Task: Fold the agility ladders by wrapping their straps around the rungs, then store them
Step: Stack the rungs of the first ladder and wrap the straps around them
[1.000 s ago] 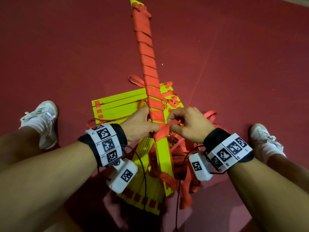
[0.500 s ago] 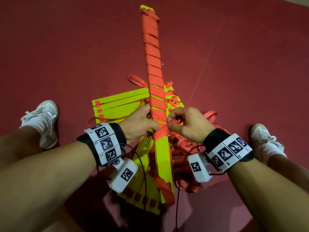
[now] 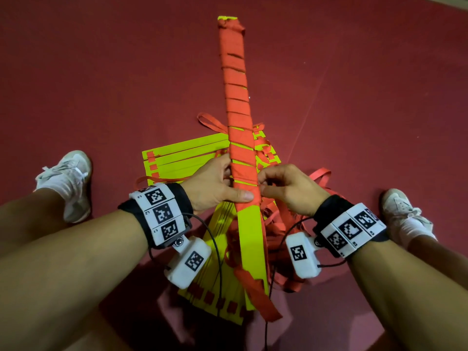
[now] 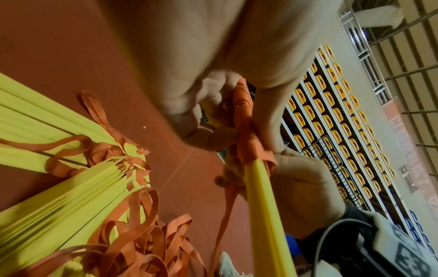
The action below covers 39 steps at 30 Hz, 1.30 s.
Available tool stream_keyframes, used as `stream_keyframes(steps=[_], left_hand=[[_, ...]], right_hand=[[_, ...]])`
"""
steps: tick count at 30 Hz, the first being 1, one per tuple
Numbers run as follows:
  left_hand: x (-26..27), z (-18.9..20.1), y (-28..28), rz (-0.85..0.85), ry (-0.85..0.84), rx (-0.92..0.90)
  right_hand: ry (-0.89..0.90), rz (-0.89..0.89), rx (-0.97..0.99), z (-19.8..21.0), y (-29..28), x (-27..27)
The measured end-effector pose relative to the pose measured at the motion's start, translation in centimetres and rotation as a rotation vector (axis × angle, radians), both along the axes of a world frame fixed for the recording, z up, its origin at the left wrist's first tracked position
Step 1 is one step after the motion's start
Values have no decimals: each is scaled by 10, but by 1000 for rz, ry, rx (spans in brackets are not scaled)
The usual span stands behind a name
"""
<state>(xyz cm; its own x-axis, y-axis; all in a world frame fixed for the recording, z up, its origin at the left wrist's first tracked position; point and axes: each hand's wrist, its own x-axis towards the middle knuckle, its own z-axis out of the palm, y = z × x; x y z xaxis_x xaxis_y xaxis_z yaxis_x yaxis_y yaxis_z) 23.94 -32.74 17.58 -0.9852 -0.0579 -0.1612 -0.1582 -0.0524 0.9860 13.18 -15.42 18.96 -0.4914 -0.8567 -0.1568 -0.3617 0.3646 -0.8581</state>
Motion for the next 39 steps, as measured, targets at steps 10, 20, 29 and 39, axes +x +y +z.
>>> stream_keyframes(steps=[10,20,29,39], left_hand=[[3,9,-7,-46,-85,-183],[4,9,2,7,-198,-26],[1,15,3,47,-106,-95],[-1,12,-6,73,-61,-169]], right_hand=[[65,-4,-139,2,6,1],[157,-51,-183,-4,-2,17],[210,-68,-18,-6,0,4],[298,-19,186,-5,3,2]])
